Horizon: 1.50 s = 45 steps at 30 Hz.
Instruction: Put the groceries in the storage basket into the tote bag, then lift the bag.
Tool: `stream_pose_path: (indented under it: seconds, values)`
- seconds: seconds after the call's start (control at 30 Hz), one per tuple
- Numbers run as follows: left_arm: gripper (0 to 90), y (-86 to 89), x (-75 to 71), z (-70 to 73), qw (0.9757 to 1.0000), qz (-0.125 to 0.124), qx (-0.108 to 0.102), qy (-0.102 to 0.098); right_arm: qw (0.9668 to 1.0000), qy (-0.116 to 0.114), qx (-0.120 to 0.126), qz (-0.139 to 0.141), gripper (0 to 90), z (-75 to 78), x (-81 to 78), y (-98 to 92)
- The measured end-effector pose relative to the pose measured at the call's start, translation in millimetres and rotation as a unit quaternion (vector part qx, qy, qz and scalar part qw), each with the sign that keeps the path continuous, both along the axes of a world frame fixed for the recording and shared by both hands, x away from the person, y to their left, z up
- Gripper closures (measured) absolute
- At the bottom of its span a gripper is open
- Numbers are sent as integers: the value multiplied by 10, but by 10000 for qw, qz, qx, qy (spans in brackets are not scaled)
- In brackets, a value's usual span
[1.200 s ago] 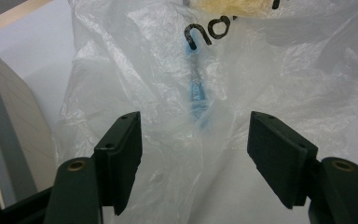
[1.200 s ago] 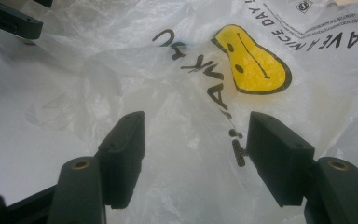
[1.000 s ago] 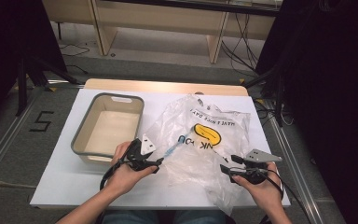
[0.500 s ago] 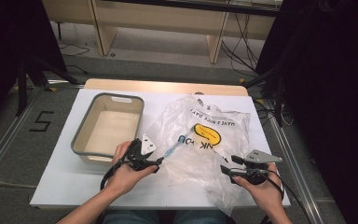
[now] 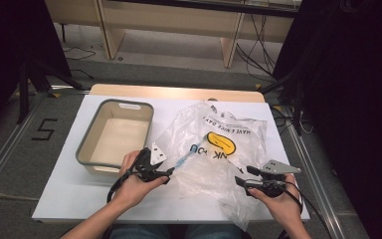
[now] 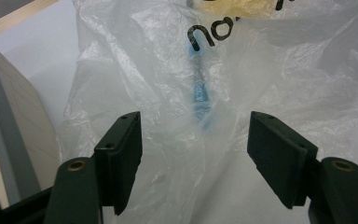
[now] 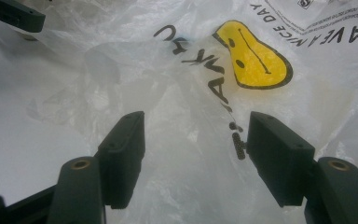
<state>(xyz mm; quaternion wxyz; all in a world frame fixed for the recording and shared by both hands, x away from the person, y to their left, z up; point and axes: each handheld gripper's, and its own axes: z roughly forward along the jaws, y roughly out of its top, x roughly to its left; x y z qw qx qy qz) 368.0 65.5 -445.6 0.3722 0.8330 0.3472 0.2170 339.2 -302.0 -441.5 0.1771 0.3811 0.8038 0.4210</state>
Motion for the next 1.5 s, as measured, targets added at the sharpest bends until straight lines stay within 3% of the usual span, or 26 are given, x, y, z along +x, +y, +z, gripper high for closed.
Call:
stream_pose_path:
  seconds: [0.57,0.73,0.9,1.17,1.27,1.37,1.43,1.5]
  values:
    - [350,-5,30,-39,9999,-81,1,66,9998,116,-7,166,378,14,-14,69]
    - [350,-15,30,-44,9999,-62,22,91,9991,142,49,397,353,43,-70,139]
    - [350,-37,40,-26,9999,-17,35,112,9964,400,-124,734,328,18,-111,168]
    - [348,-63,60,-57,9999,-47,88,140,9878,821,-218,1308,298,96,-166,178]
    - [348,-60,64,-53,9998,-53,98,149,9821,1101,-529,1433,282,23,-191,246]
    - [347,-58,68,-54,9998,-44,94,156,9722,1443,-990,1555,273,-72,-213,276]
    - [345,-56,70,-56,9998,-52,111,152,9664,1562,-1293,1577,275,-114,-221,271]
    - [345,-54,69,-58,9998,-56,117,158,9632,1633,-1466,1553,277,-135,-223,260]
